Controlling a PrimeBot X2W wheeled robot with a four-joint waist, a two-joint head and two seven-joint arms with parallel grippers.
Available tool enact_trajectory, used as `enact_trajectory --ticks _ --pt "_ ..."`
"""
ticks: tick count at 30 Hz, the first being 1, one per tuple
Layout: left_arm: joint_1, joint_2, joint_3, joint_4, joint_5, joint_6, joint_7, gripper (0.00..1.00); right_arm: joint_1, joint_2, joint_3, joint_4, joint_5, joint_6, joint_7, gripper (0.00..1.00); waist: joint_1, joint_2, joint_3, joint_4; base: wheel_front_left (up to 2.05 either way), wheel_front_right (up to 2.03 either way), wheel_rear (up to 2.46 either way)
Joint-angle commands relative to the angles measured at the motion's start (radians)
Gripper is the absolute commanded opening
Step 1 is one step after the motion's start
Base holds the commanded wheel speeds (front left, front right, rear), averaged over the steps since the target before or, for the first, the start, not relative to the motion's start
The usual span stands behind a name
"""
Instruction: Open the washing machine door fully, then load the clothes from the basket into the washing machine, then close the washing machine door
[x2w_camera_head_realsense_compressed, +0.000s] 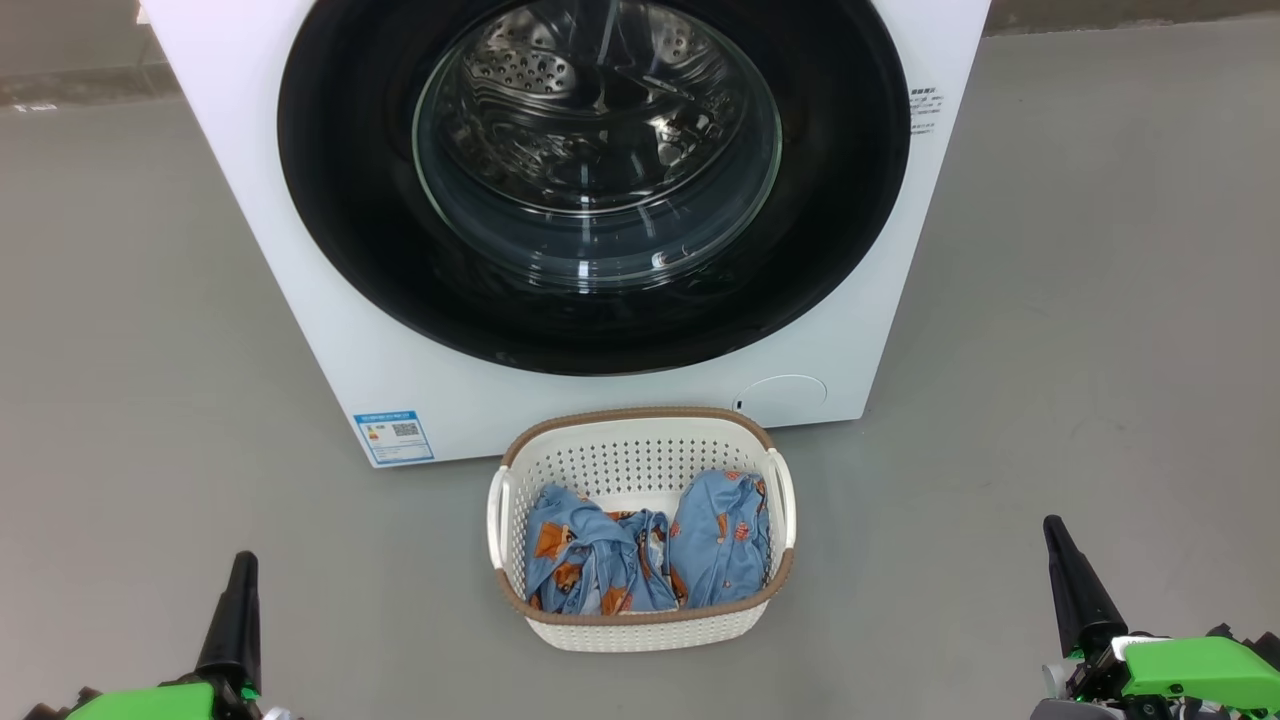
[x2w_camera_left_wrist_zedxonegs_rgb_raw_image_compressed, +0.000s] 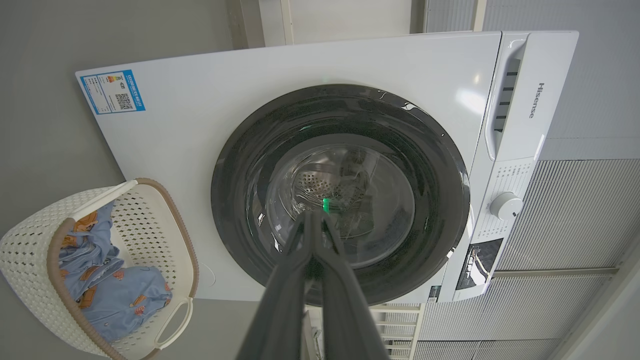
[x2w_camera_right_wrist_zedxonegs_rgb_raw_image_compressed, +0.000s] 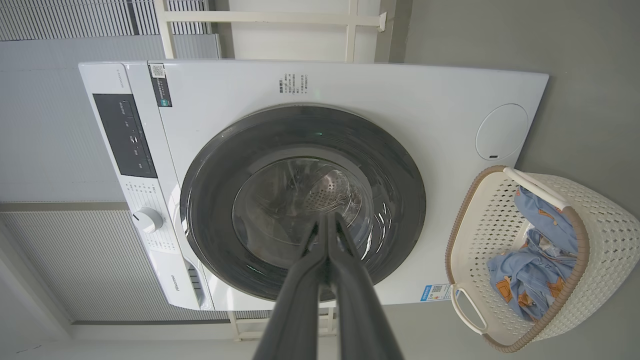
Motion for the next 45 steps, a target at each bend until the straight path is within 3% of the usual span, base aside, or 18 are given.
enact_trajectory --ticks 1,2,3,10,13,18,29,37,45 --pt "-0.023 0.016 0.032 -0.019 0.004 -0.011 0.003 0.0 -0.041 -0.008 0.024 -0.025 -0.003 -0.001 0.008 0.0 0.0 -0.0001 0.0 0.0 0.0 0.0 0.0" --pt "-0.023 0.016 0.032 -0.019 0.004 -0.011 0.003 0.0 -0.041 -0.008 0.024 -0.025 -0.003 -0.001 0.008 0.0 0.0 -0.0001 0.0 0.0 0.0 0.0 0.0" --pt "0.0 0.0 0.0 0.0 0.0 0.0 0.0 1.0 0.0 0.0 0.0 0.0 0.0 0.0 0.0 1.0 0.0 -0.0001 0.0 0.0 0.0 0.0 0.0" --pt "0.014 -0.013 -0.011 0.029 0.002 0.001 -0.007 1.0 0.021 0.007 -0.001 0.031 -0.003 0.0 -0.005 1.0 0.0002 -0.0001 0.0 0.0 0.0 0.0 0.0" --pt "0.01 -0.012 -0.022 0.024 0.005 0.0 -0.019 1.0 0.024 0.005 -0.002 0.022 -0.008 0.0 -0.012 1.0 0.0022 -0.0001 -0.002 0.0 0.0 0.0 0.0" --pt "0.006 -0.011 -0.036 0.017 0.01 0.0 -0.034 1.0 0.029 0.001 -0.002 0.007 -0.015 0.0 -0.022 1.0 0.0001 -0.0001 0.0 0.0 0.0 0.0 0.0" --pt "-0.006 -0.006 -0.061 0.007 0.052 -0.001 -0.067 1.0 0.035 -0.017 0.003 -0.015 -0.052 0.0 -0.055 1.0 0.0 -0.0001 0.001 0.0 0.0 0.0 0.0" --pt "-0.013 -0.005 -0.061 0.001 0.157 -0.002 -0.091 1.0 0.037 -0.033 0.009 -0.017 -0.116 0.0 -0.085 1.0 0.0 -0.0001 0.001 0.0 0.0 0.0 0.0" --pt "-0.017 -0.004 -0.066 -0.021 0.336 0.011 -0.115 1.0 0.032 -0.053 0.007 -0.012 -0.224 0.0 -0.111 1.0 0.0 -0.0001 0.002 0.0 0.0 0.0 0.0"
